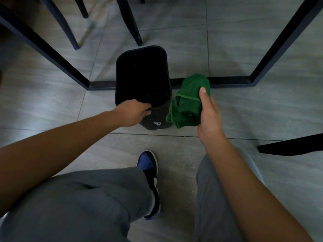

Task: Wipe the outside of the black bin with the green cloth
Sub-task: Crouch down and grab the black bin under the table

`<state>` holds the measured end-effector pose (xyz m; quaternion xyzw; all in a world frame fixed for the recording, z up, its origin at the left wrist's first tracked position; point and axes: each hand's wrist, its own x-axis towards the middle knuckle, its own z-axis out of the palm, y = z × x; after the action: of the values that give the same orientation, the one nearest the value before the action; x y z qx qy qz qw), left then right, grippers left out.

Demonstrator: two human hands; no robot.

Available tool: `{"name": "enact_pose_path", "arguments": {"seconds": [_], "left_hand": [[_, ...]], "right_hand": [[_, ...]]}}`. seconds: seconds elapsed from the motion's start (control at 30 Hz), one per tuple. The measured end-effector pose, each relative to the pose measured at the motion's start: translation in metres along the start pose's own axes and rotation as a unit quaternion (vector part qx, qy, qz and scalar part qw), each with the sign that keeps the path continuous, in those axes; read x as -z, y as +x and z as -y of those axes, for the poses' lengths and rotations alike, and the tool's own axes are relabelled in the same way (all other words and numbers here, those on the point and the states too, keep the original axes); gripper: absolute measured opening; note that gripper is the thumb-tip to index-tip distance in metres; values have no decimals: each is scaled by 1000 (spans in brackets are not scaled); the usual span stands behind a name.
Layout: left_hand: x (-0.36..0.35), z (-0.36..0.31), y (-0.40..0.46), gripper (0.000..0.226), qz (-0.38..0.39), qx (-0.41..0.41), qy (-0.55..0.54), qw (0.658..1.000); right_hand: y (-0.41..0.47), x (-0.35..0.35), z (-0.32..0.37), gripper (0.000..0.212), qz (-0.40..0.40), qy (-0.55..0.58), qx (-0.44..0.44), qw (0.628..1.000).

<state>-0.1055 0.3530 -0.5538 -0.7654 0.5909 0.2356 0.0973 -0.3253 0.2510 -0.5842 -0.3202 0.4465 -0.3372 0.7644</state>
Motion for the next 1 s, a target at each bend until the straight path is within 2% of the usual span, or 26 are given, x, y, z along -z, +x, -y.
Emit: {"name": "enact_pose_path", "arguments": {"seconds": [0.1, 0.2, 0.3, 0.43, 0.57, 0.7, 0.77, 0.9, 1.0], "left_hand": [[14, 8, -5, 28, -34, -3, -31, 999], [41, 14, -9, 18, -69, -17, -91, 993], [58, 12, -18, 31, -87, 7, -155, 984], [42, 12, -27, 32, -99, 49, -199, 974], [26, 11, -31, 26, -122, 75, -338, 930], [22, 15, -27, 27, -163, 101, -430, 882], [22, 16, -22, 27, -186, 104, -465, 859], [15, 9, -11, 30, -189, 104, -491, 844], [8, 8, -9, 30, -181, 106, -536, 818]], "right_hand": [[-1, 1, 7, 26, 2, -1, -3, 1000], [4, 2, 20, 28, 5, -3, 9, 1000], [9, -1, 31, 26, 5, -22, 37, 999], [13, 9, 39, 18, 8, -88, 58, 994], [16, 15, 34, 30, 13, -138, 60, 989], [16, 19, 16, 14, 3, -175, 69, 982], [16, 22, 4, 12, -11, -192, 76, 978], [15, 20, -15, 15, -12, -224, 106, 969], [19, 16, -25, 12, -27, -250, 129, 959]]}}
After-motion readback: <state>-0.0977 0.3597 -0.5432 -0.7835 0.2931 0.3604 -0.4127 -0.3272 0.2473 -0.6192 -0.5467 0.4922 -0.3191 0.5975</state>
